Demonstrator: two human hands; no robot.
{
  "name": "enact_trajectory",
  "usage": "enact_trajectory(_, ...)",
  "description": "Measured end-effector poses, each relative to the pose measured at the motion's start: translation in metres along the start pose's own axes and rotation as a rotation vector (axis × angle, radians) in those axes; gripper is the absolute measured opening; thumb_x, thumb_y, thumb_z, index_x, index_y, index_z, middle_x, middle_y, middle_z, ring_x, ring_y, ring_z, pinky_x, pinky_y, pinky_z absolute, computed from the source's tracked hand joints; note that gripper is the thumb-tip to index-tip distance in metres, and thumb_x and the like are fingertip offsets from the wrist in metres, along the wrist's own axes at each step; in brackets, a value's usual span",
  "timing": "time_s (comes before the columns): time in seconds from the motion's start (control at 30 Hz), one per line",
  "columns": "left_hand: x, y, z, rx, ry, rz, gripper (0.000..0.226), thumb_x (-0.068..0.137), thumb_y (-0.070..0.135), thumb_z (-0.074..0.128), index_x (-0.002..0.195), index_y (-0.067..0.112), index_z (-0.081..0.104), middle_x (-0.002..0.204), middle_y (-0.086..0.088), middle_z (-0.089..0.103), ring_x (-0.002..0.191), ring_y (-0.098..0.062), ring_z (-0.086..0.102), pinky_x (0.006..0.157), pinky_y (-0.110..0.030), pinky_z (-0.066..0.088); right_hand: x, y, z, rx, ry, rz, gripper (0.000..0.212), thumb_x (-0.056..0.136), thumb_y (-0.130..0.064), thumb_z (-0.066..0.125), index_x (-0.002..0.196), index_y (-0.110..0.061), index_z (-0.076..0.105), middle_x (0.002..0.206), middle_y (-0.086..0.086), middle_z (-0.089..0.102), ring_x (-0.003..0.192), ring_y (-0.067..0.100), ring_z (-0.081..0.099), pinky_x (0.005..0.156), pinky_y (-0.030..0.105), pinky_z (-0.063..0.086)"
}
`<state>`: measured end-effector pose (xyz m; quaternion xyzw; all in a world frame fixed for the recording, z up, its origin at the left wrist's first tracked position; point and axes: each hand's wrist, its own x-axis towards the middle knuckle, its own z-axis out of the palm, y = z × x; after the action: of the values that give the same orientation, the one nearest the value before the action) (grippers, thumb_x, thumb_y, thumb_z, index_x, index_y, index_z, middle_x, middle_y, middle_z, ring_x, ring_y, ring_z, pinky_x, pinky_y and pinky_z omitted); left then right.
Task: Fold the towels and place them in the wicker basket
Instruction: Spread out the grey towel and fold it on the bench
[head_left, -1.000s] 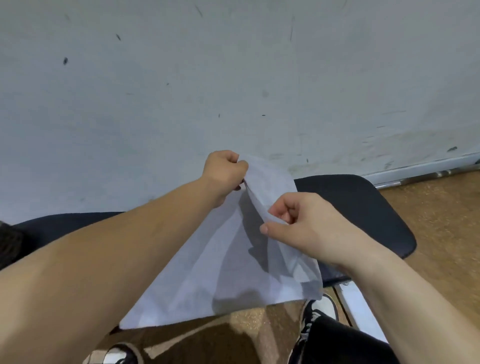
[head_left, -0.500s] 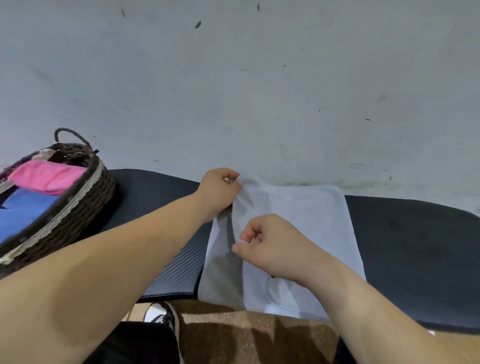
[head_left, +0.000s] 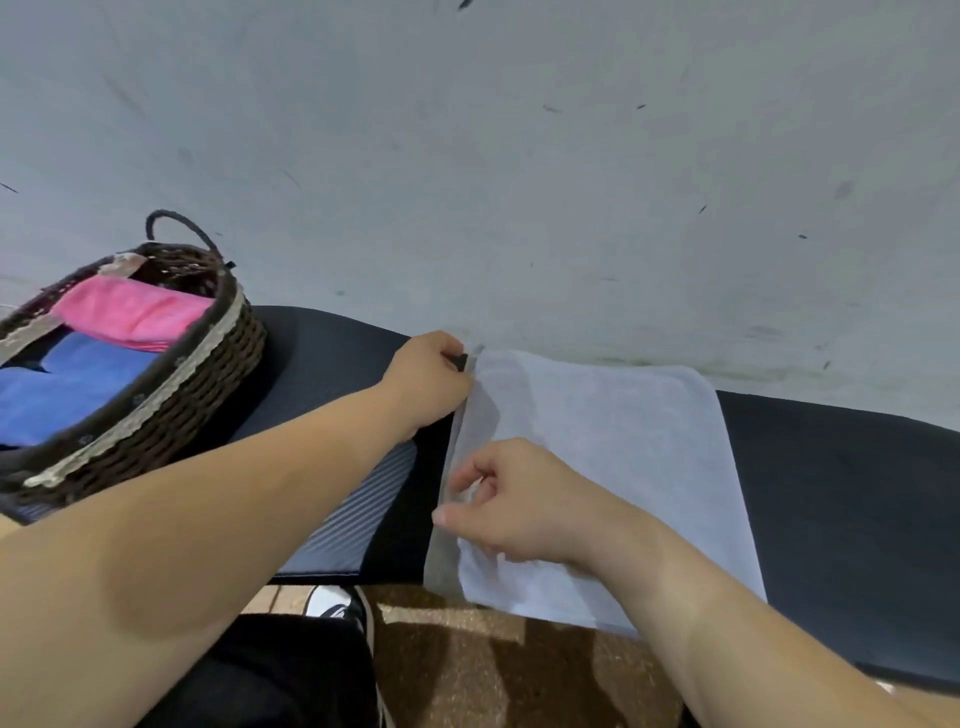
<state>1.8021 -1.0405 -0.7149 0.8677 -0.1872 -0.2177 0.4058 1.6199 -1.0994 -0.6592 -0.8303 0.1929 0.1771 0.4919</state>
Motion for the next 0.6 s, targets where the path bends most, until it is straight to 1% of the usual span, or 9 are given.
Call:
enact_trajectory(0.07, -0.01, -0.005, -0.011, 0.114, -0.019, -0.01, 0.039, 0.09, 0.019, 0.071, 0.127, 0.014, 0.062, 0.099, 0.002, 0.065, 0.095, -0.019, 0.068, 0.078, -0.029, 0.054, -0.002, -0.001, 0.0, 0.002, -0.053, 0.027, 0.029, 0.095, -0.039, 0.065, 0.12, -0.023, 0.066, 0.09, 0.003, 0.069, 0.084, 0.022, 0.074, 0.069, 0.039, 0.061)
enact_trajectory(0.1, -0.017, -0.005, -0.016, 0.153, -0.03, -0.016, 0.037, 0.089, 0.021, 0.071, 0.125, 0.015, 0.064, 0.1, 0.002, 0.066, 0.094, -0.02, 0.069, 0.077, -0.031, 0.057, -0.004, -0.001, -0.003, 0.011, -0.029, 0.011, 0.024, 0.097, -0.036, 0.063, 0.117, -0.022, 0.067, 0.088, 0.002, 0.068, 0.084, 0.021, 0.074, 0.071, 0.038, 0.061)
enact_trajectory(0.2, -0.046, -0.002, -0.026, 0.22, -0.081, -0.047, 0.017, 0.088, 0.028, 0.071, 0.102, 0.018, 0.067, 0.094, -0.004, 0.071, 0.083, -0.025, 0.074, 0.059, -0.031, 0.059, -0.008, 0.009, -0.019, -0.165, 0.182, -0.078, 0.016, 0.098, -0.03, 0.057, 0.105, -0.023, 0.07, 0.091, -0.005, 0.069, 0.084, 0.014, 0.069, 0.07, 0.027, 0.056)
enact_trajectory(0.23, -0.058, -0.001, -0.026, 0.255, -0.114, -0.066, 0.017, 0.088, 0.031, 0.072, 0.096, 0.016, 0.068, 0.089, -0.007, 0.073, 0.081, -0.026, 0.074, 0.054, -0.031, 0.059, -0.009, 0.015, -0.025, -0.271, 0.243, -0.077, 0.018, 0.099, -0.032, 0.055, 0.108, -0.024, 0.069, 0.099, -0.005, 0.069, 0.091, 0.014, 0.068, 0.076, 0.027, 0.055)
enact_trajectory(0.3, -0.079, 0.0, -0.022, 0.366, -0.192, -0.092, 0.03, 0.086, 0.037, 0.073, 0.085, 0.007, 0.071, 0.08, -0.011, 0.075, 0.074, -0.027, 0.075, 0.052, -0.034, 0.061, -0.01, 0.03, -0.034, -0.459, 0.301, -0.02, 0.032, 0.099, -0.039, 0.052, 0.126, -0.025, 0.062, 0.124, -0.002, 0.063, 0.115, 0.02, 0.062, 0.094, 0.036, 0.052)
enact_trajectory(0.4, -0.099, -0.003, -0.01, 0.488, -0.22, -0.063, 0.033, 0.082, 0.042, 0.074, 0.072, 0.012, 0.062, 0.07, -0.008, 0.064, 0.063, -0.023, 0.064, 0.052, -0.033, 0.05, -0.015, 0.056, -0.043, -0.608, 0.244, 0.112, 0.06, 0.098, -0.054, 0.05, 0.15, -0.026, 0.041, 0.153, 0.004, 0.04, 0.143, 0.027, 0.037, 0.114, 0.043, 0.038)
enact_trajectory(0.47, -0.104, -0.003, -0.003, 0.489, -0.222, -0.05, 0.031, 0.084, 0.039, 0.073, 0.074, 0.014, 0.057, 0.072, -0.005, 0.061, 0.066, -0.022, 0.063, 0.056, -0.03, 0.044, -0.02, 0.072, -0.045, -0.688, 0.168, 0.198, 0.072, 0.097, -0.063, 0.043, 0.159, -0.033, 0.021, 0.167, 0.006, 0.012, 0.154, 0.032, 0.011, 0.123, 0.048, 0.022)
enact_trajectory(0.53, -0.104, 0.0, 0.0, 0.474, -0.234, -0.045, 0.027, 0.084, 0.033, 0.07, 0.073, 0.013, 0.055, 0.073, -0.005, 0.059, 0.069, -0.024, 0.064, 0.058, -0.031, 0.043, -0.025, 0.083, -0.047, -0.72, 0.096, 0.274, 0.078, 0.097, -0.069, 0.035, 0.161, -0.041, -0.002, 0.17, 0.003, -0.016, 0.156, 0.035, -0.013, 0.126, 0.053, 0.008)
enact_trajectory(0.6, -0.103, 0.004, 0.0, 0.438, -0.239, -0.037, 0.024, 0.086, 0.026, 0.065, 0.073, 0.013, 0.05, 0.07, -0.003, 0.052, 0.064, -0.019, 0.054, 0.057, -0.03, 0.038, -0.027, 0.088, -0.046, -0.717, 0.056, 0.302, 0.08, 0.097, -0.073, 0.029, 0.158, -0.045, -0.015, 0.167, 0.0, -0.029, 0.154, 0.033, -0.023, 0.125, 0.054, 0.002)
